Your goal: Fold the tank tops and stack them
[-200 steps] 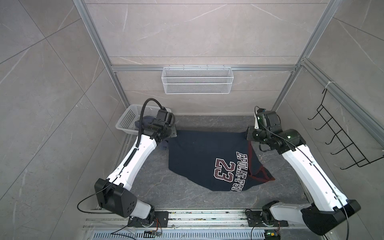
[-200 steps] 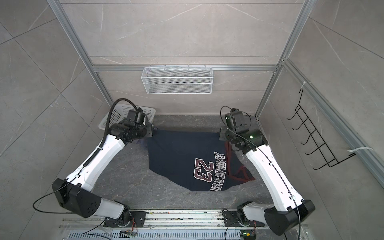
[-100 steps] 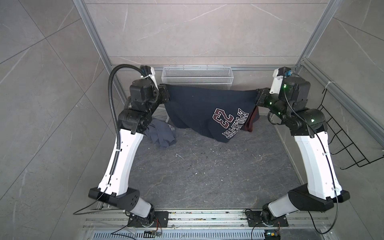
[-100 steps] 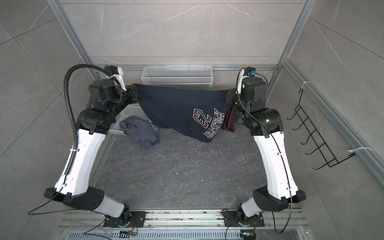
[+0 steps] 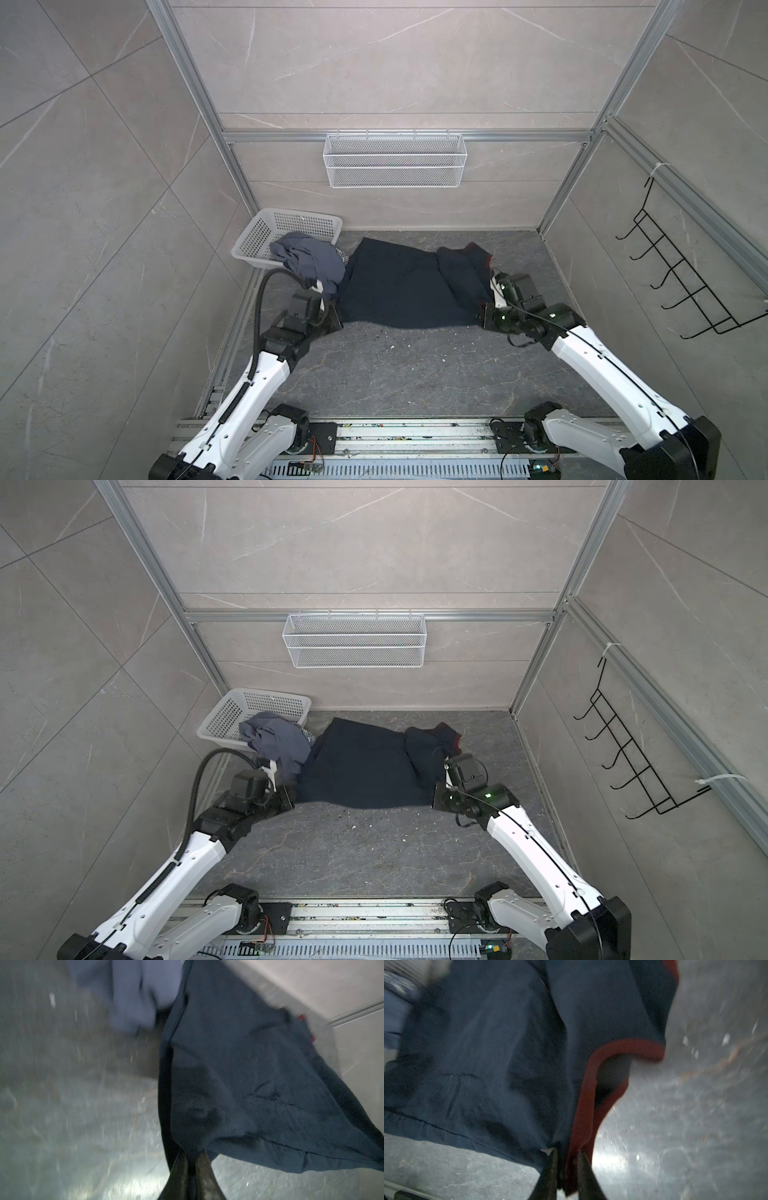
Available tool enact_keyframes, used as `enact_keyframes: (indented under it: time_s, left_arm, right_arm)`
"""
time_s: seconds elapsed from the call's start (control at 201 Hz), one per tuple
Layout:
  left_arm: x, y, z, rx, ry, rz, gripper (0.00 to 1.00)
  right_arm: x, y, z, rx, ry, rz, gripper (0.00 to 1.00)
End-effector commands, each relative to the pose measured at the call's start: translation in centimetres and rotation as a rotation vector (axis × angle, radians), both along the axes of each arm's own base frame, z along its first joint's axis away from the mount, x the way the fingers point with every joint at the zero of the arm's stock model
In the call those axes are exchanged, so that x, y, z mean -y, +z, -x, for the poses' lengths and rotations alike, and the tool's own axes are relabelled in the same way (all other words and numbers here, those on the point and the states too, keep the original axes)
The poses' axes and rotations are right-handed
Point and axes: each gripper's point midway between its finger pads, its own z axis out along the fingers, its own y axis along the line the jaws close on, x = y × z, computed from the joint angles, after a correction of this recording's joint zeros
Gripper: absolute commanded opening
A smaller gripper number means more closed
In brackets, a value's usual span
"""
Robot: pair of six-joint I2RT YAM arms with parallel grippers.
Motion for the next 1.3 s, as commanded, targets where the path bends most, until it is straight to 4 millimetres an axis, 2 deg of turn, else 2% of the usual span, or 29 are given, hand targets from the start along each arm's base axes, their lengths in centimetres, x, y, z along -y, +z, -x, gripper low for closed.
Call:
enact_keyframes:
  time_s: [0.0,0.055,0.09,0.204,0.269,0.368,0.473,0.523,0.677,0.782,0.946,1.085,1.2,1.299]
  left_arm:
    - [-1.3,-1.0,3.1,-0.084,0.158,0.088,0.55]
    - [-2.2,-0.1,3.4,-0.048,0.196,0.076,0.68]
    - [-2.7,1.0,3.2,-0.009,0.219,0.072,0.73]
    - [-3.7,5.2,1.1,0.12,0.241,0.015,0.77]
    - [-2.5,6.9,-0.8,0.147,0.179,0.015,0.77]
    - [1.4,7.4,-3.6,0.137,0.038,0.076,0.76]
    - [4.9,5.9,-5.4,0.093,-0.061,0.05,0.76]
    - [6.3,4.6,-6.1,0.055,-0.094,0.033,0.76]
    - [8.5,0.9,-7.6,-0.013,-0.122,0.04,0.77]
    - [8.9,-1.6,-8.2,-0.065,-0.117,0.027,0.77]
    - [8.4,-4.4,-8.2,-0.1,-0.094,-0.004,0.78]
    - [8.0,-6.6,-7.7,-0.14,-0.082,-0.02,0.78]
    - [7.6,-8.1,-7.2,-0.161,-0.067,-0.027,0.78]
    - [7.0,-9.1,-6.7,-0.178,-0.048,-0.05,0.77]
  right_arm:
    - [0.7,-1.6,1.9,-0.056,-0.059,-0.011,0.57]
    - [1.9,-1.3,1.8,-0.041,-0.1,0.041,0.64]
    - [2.5,-0.7,1.4,-0.014,-0.121,0.071,0.66]
    - [4.4,2.0,-0.3,0.074,-0.183,0.138,0.67]
    - [5.7,2.8,-1.4,0.099,-0.247,0.146,0.67]
    - [7.6,2.2,-3.1,0.076,-0.335,0.14,0.65]
    - [9.5,0.8,-5.2,0.05,-0.425,0.064,0.62]
    - [10.4,-0.3,-6.1,0.035,-0.468,0.01,0.61]
    - [12.3,-4.3,-7.6,-0.028,-0.557,-0.085,0.58]
    - [12.1,-6.4,-8.8,-0.043,-0.581,-0.216,0.55]
    - [10.8,-6.4,-11.3,0.022,-0.547,-0.34,0.55]
    - [10.8,-8.0,-12.0,-0.007,-0.569,-0.356,0.55]
    - [11.3,-9.4,-12.1,-0.048,-0.578,-0.31,0.49]
    - [10.7,-9.4,-12.4,-0.069,-0.547,-0.304,0.35]
